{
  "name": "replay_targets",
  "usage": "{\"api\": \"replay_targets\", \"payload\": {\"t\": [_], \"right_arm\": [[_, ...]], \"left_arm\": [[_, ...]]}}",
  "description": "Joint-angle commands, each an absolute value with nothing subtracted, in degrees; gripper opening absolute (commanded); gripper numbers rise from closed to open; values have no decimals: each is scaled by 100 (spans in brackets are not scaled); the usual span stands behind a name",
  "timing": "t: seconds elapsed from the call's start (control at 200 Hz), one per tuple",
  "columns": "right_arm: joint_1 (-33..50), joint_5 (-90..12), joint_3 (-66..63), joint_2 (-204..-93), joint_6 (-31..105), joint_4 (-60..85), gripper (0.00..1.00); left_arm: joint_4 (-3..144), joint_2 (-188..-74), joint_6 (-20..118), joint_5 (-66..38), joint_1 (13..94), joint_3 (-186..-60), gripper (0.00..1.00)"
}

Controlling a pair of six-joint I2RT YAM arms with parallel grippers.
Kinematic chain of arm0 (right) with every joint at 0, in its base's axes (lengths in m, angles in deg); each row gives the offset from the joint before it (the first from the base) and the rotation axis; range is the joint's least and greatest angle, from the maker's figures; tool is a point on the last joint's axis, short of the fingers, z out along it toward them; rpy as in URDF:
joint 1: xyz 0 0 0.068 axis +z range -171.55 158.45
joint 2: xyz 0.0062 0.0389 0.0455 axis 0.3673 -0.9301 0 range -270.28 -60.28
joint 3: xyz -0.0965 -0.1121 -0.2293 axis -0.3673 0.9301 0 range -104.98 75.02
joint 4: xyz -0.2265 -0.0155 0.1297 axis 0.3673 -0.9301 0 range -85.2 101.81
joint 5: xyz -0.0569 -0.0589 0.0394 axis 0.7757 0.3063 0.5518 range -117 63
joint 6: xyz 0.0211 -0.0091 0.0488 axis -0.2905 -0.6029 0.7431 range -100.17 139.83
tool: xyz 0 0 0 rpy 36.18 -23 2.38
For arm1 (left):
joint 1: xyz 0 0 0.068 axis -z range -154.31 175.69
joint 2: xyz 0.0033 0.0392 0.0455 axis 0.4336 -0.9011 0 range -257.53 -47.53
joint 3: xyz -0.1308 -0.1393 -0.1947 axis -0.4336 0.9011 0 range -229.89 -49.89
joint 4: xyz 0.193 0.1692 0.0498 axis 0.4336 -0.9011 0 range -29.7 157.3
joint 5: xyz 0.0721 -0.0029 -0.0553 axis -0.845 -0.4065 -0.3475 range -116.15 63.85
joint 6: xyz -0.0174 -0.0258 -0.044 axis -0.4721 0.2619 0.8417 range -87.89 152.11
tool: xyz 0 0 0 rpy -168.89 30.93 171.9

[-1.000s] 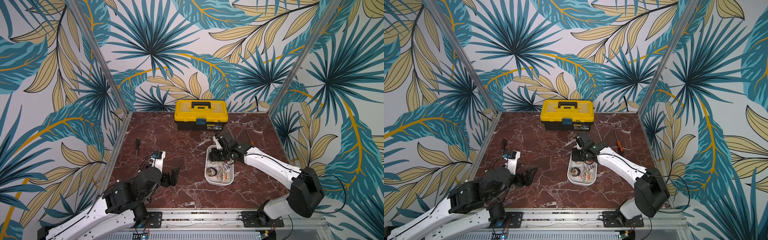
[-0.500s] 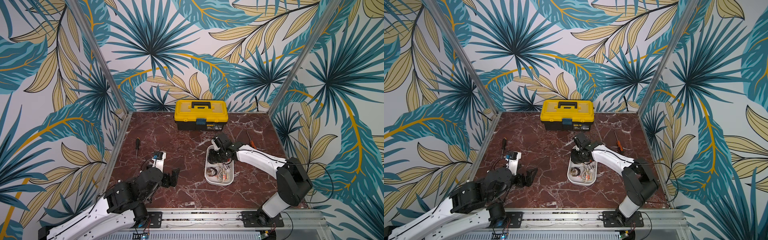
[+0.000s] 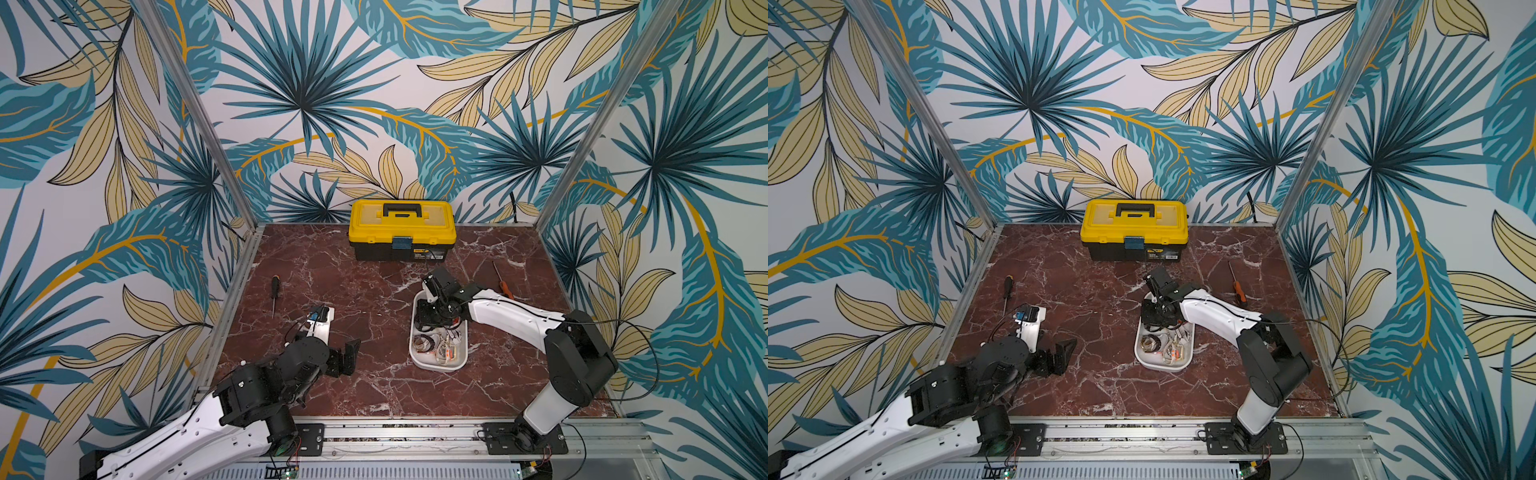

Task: Put the watch into the storage box
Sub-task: Place the watch in the storage box.

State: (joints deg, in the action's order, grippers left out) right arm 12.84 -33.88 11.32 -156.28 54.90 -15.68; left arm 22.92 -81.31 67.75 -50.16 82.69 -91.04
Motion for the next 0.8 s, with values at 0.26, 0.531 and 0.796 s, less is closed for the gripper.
{"api": "replay_targets", "payload": {"t": [0.26,0.531,0.796], "right_arm": [[1312,-3189,1221,-14761,5545,-1937,46],[1282,-3013,1340,-14144,5427,-2098,56],[1149,-1869,1763,-12633,4917,-2312,100]], "left_arm": [[2435,-8171,6839,-4971,8229,-8979,100],[2472,-8224,6852,-4882,8221,-8988,100],[2986,-8530,6762,-4461,7991,-9105,100]]}}
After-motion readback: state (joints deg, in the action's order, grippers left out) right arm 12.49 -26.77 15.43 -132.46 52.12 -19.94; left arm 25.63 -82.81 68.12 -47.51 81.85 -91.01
